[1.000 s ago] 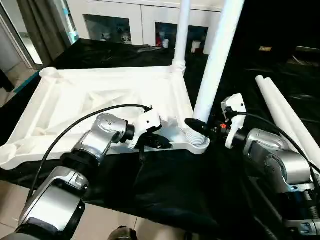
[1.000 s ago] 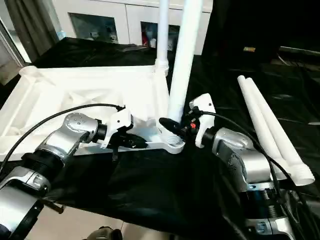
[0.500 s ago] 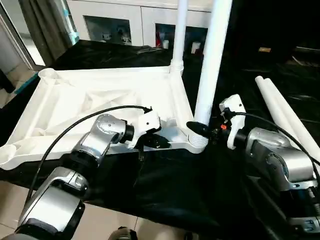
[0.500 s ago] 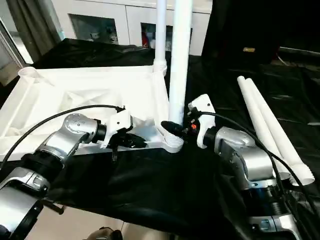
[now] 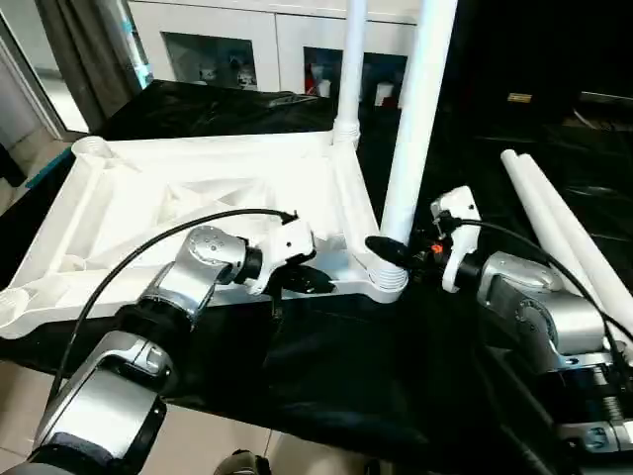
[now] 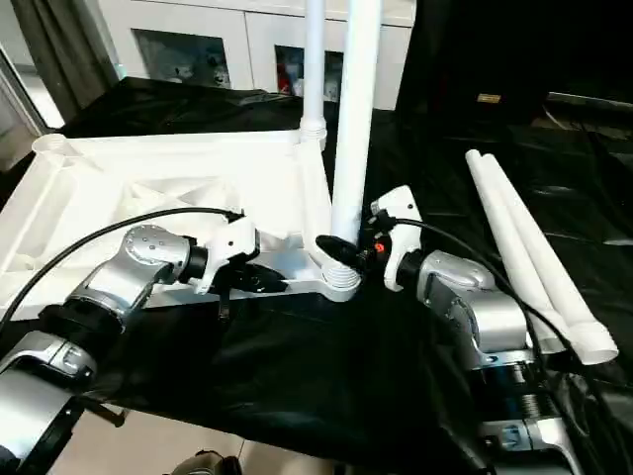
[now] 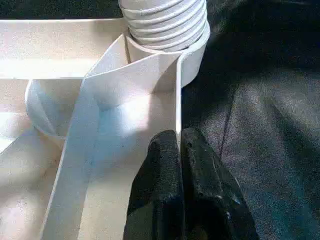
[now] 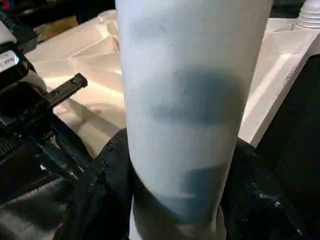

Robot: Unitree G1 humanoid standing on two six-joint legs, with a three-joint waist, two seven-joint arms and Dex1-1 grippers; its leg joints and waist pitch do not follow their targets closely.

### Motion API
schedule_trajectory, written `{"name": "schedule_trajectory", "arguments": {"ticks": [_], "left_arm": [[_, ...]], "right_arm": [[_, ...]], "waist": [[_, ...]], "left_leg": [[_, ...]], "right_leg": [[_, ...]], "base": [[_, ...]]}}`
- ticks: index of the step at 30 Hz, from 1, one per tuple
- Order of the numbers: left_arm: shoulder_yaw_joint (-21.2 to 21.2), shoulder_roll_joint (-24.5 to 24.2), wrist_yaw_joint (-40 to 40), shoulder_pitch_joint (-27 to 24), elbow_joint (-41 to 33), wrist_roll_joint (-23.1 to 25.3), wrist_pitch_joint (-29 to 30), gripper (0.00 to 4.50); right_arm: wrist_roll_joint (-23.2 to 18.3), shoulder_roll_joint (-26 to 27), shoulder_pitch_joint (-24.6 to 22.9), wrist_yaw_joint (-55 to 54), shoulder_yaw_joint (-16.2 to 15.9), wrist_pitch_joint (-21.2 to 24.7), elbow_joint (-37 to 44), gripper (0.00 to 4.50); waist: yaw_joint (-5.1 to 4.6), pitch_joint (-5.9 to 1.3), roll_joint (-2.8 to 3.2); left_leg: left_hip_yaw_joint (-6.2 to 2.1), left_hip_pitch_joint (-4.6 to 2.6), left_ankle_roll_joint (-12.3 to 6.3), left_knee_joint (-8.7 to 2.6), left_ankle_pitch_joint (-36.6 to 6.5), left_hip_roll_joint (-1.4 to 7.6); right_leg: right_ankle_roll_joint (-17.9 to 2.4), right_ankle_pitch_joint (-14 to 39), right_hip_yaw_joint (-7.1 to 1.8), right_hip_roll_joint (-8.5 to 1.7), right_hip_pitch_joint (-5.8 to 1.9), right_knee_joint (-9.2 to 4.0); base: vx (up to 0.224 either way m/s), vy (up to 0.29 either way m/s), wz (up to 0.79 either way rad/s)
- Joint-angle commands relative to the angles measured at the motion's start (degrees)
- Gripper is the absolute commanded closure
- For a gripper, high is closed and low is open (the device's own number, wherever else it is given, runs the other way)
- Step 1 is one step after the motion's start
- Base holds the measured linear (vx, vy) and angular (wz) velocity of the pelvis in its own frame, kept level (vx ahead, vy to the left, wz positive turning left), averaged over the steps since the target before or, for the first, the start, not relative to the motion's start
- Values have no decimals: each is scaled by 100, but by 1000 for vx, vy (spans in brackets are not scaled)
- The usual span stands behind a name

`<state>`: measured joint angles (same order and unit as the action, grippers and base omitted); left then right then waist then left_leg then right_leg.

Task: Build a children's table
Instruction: Insert table leg to table base

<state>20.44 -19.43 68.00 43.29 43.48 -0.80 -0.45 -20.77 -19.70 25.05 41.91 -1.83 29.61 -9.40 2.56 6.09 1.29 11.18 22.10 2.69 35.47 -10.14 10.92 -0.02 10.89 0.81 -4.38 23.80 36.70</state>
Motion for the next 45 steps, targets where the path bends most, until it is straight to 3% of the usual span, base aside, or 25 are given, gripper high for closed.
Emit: {"name": "schedule_trajectory", "arguments": {"ticks": [1, 9, 10, 17, 18, 21, 26, 32, 34, 35, 36, 45], "left_arm": [[-118, -54, 11, 8, -54, 25, -31, 450], [-165, -64, -30, 20, -46, 13, -9, 450], [-168, -61, -33, 29, -31, 15, -13, 450], [-194, -30, -66, 81, 33, 27, -18, 450], [-197, -30, -64, 85, 35, 28, -17, 450], [-196, -47, -50, 92, 44, 40, -28, 450], [-189, -59, -24, 90, 47, 54, -29, 450], [-178, -45, 17, 83, 41, 89, -46, 450], [-175, -45, 21, 75, 36, 96, -52, 450], [-154, -44, 24, 66, 22, 115, -65, 450], [-151, -43, 24, 64, 19, 118, -66, 450], [-130, -82, 114, -54, -156, 96, -8, 450]], "right_arm": [[-59, 49, -54, 17, 15, 22, -87, 260], [-524, 412, -611, -154, 586, -122, -91, 260], [-530, 450, -690, -158, 596, -175, -85, 260], [-490, 642, -1172, -127, 569, -535, 14, 260], [-443, 639, -1262, -112, 537, -605, 68, 260], [-125, 436, -1523, -20, 206, -886, 316, 260], [59, 323, -1407, -16, 11, -905, 494, 261], [354, 136, -1004, 17, -284, -871, 405, 261], [414, 115, -898, 24, -330, -883, 345, 261], [429, 100, -757, 72, -359, -863, 249, 261], [431, 97, -735, 80, -365, -858, 234, 261], [621, -228, -476, 777, -837, -635, -70, 261]], "waist": [[37, -517, -40], [51, -534, -35], [55, -530, -1], [70, -521, -2], [75, -521, 22], [88, -522, 13], [78, -503, 12], [37, -501, 25], [20, -500, 17], [6, -491, -41], [-1, -498, -12], [-16, -502, -61]], "left_leg": [[-89, -107, 16, -444, -1215, 144], [-81, -96, -91, -446, -1062, 148], [-86, -102, -82, -450, -1098, 150], [-87, -114, -41, -476, -1245, 157], [-92, -114, -49, -485, -1221, 159], [-88, -114, -62, -494, -1180, 158], [-92, -120, -32, -511, -1349, 151], [-93, -127, -2, -515, -1410, 155], [-97, -114, 9, -520, -1421, 147], [-86, -115, -8, -520, -1428, 153], [-99, -106, -14, -517, -1388, 149], [-78, -109, -152, -499, -1220, 161]], "right_leg": [[-1503, 1003, -165, -294, -311, -488], [-1578, 653, -162, -296, -311, -472], [-1586, 698, -157, -303, -305, -477], [-1518, 852, -161, -302, -297, -506], [-1520, 800, -157, -303, -293, -506], [-1479, 700, -152, -288, -305, -516], [-1401, 1114, -159, -302, -299, -561], [-1436, 1043, -161, -294, -290, -553], [-1426, 1097, -158, -294, -301, -555], [-1413, 1125, -164, -290, -288, -568], [-1426, 1135, -161, -299, -303, -550], [-1460, 1007, -167, -302, -301, -547]], "base": [[0, 0, 0], [0, 0, 0], [0, 0, 0], [0, 0, 0], [0, 0, 0], [0, 0, 0], [0, 0, 0], [0, 0, 0], [0, 0, 0], [0, 0, 0], [0, 0, 0], [0, 0, 0]]}}
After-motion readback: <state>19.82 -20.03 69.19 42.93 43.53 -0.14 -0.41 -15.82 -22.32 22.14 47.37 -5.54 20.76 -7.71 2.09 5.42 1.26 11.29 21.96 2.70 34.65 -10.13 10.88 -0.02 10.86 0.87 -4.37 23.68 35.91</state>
